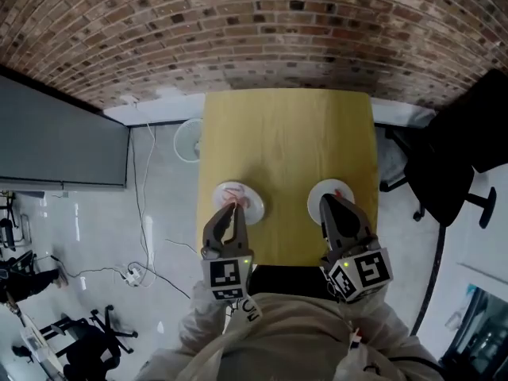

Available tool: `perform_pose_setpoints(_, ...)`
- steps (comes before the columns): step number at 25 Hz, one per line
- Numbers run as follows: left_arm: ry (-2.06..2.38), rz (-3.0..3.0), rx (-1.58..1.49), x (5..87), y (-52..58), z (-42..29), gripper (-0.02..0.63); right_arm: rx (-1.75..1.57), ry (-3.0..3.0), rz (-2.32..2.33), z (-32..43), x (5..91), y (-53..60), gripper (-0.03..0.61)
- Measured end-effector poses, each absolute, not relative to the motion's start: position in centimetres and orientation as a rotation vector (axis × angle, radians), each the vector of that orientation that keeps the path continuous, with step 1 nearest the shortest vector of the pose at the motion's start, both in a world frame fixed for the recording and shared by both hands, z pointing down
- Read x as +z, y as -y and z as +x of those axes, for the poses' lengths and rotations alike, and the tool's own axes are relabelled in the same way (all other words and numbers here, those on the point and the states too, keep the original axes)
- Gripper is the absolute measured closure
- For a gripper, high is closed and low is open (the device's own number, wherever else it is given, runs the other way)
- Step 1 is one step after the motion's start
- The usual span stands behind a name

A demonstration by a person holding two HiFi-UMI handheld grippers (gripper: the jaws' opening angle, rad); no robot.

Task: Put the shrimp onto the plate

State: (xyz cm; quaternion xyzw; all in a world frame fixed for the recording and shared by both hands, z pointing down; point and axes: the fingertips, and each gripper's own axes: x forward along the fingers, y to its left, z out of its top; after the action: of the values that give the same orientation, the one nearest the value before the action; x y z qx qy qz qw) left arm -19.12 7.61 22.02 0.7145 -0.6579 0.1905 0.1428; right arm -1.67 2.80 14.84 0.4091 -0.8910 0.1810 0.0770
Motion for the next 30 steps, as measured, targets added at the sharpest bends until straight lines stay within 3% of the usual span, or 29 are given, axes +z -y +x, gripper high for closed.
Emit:
perform_pose_setpoints(23,1.608,1.89,0.704,40.0,-6.7,-21.2,0.581,0.707,2.525,1.19,-3.1,30.2,-2.7,0.554)
perform_pose_setpoints(30,1.484,1.878,0.777,42.0,-7.5,-20.5,0.495,0.755,2.505,1.2,-3.0,32.1,-3.0,0.555)
